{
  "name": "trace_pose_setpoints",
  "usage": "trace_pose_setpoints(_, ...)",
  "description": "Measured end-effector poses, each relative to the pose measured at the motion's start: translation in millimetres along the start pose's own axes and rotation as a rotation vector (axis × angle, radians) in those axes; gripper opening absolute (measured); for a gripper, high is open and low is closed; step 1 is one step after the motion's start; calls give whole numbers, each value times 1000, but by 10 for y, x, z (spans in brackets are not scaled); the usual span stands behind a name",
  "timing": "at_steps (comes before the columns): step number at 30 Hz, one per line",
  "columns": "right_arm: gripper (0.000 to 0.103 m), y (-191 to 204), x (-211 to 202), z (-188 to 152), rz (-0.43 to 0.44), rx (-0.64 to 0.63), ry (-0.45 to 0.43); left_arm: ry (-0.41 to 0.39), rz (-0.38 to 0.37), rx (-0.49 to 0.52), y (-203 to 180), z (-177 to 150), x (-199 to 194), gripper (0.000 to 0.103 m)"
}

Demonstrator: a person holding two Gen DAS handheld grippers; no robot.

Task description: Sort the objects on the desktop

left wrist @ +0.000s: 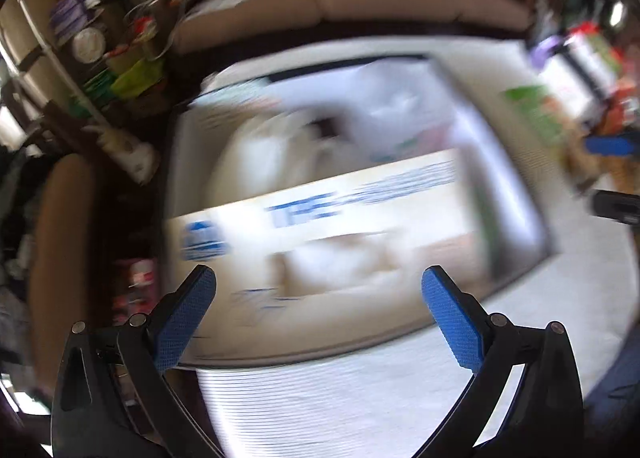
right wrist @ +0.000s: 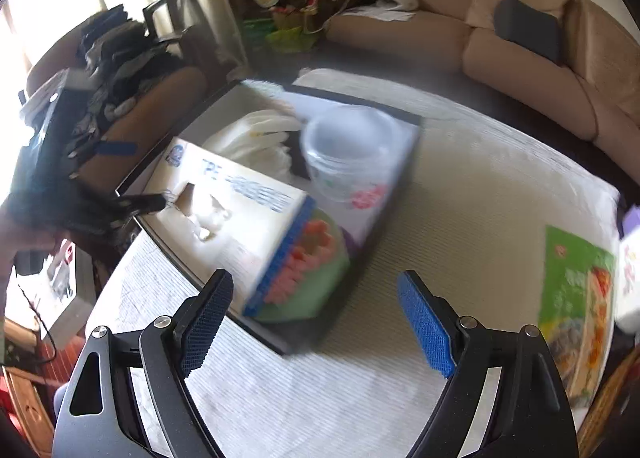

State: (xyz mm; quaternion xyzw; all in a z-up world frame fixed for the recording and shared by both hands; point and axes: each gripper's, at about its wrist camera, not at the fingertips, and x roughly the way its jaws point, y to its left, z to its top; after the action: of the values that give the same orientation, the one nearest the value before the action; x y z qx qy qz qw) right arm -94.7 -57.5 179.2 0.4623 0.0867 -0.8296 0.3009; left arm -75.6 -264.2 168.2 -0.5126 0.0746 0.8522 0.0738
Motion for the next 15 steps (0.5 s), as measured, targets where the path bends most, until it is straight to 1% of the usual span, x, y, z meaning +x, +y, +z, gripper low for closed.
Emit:
trace_pose_setpoints(1,87,-115,-69,-84,-12,17,-1,-14,-21,2,-100,3,-43,103)
trace_pose_setpoints(2,87,-221,-125,-159,-23,33,-1,-35,-63,3,-283,-32,-98,103)
trace_pose_setpoints(4,87,-506,-267,-383,-55,78,1,-53,-157,8,-617,-87,-161,103)
trace_pose_setpoints(5,87,-661,-341,-510,-76,102,0,-59,-189,9,-749,-81,-174,103)
trace_pose_setpoints(6,87,-839,-419,-664,-103,129,2,-64,-216,9,-908,-89,-161,103)
trace_pose_setpoints(7,87,-1000,-486,-813,-132,150,2,-66,-257,18,-1165,-113,-127,103)
trace_pose_setpoints(9,87,-1280,-586,-1078,-188,186,5,-68,-318,29,-1464,-156,-62,103)
trace_pose_setpoints(10,87,-1461,-629,-1262,-219,214,11,-68,-365,33,-1719,-178,-16,103)
trace_pose_setpoints(12,87,-1709,-681,-1517,-260,254,13,-51,-421,34,-2059,-166,151,103)
trace_pose_setpoints(13,87,-1849,-691,-1668,-287,275,11,-35,-438,28,-2143,-52,331,103)
trace_pose_setpoints(15,87,-2008,-683,-1869,-323,287,4,-5,-470,9,-2349,5,550,103)
